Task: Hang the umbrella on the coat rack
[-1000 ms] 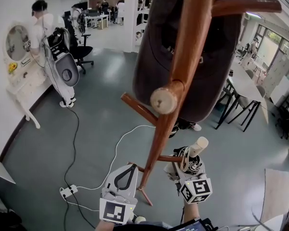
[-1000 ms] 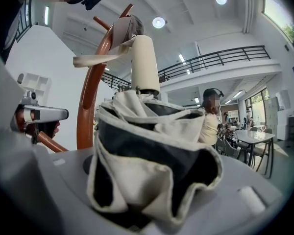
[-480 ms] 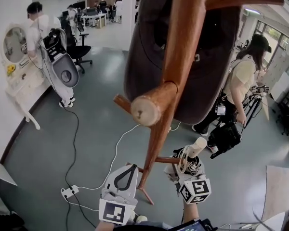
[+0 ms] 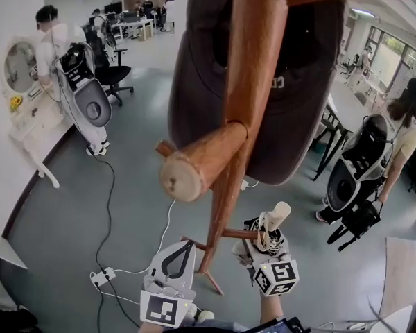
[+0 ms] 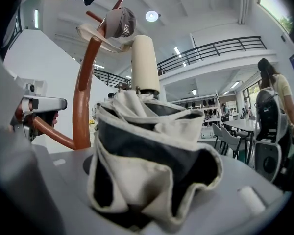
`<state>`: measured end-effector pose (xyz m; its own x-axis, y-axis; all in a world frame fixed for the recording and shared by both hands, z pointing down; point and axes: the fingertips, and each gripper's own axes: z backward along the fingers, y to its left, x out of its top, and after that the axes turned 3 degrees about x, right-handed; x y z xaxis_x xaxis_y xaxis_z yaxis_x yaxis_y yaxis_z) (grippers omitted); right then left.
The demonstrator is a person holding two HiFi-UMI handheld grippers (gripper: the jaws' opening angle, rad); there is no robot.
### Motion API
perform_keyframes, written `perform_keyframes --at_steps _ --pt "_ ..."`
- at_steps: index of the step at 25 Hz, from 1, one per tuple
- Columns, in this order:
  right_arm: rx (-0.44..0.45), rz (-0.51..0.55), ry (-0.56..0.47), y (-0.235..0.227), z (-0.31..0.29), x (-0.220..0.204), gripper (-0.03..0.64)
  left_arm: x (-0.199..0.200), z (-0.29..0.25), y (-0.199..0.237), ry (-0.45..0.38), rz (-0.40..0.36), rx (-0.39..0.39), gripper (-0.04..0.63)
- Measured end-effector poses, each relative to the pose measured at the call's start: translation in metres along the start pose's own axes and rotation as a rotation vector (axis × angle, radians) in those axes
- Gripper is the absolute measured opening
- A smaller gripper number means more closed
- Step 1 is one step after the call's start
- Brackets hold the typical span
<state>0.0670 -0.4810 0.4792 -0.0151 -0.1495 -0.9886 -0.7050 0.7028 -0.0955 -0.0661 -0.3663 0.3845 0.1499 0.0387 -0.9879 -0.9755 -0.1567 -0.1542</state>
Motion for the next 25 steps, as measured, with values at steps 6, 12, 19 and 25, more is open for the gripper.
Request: perform_keyframes --at_steps 6,12,19,25 --pt "-0.012 -0.01 0.017 -0.004 0.003 -0.015 0.291 -0.002 -0.003 -0.002 0.009 -0.003 -0.011 0.008" --pt "-0.02 -0.015 0.011 -0.006 0.01 -0.028 0.291 -0.005 -0.006 -0.002 0.016 -0.019 -0.018 0.008" --pt "-0.016 0.004 0.011 0.002 0.02 -0.048 0.29 -0.01 -0.003 -0.003 0.024 0.014 -0.015 0.008" --pt "-0.02 0.032 -0.009 0.006 0.035 -0.048 0.29 -0.01 -0.003 -0.01 0.024 0.014 -0.037 0.008"
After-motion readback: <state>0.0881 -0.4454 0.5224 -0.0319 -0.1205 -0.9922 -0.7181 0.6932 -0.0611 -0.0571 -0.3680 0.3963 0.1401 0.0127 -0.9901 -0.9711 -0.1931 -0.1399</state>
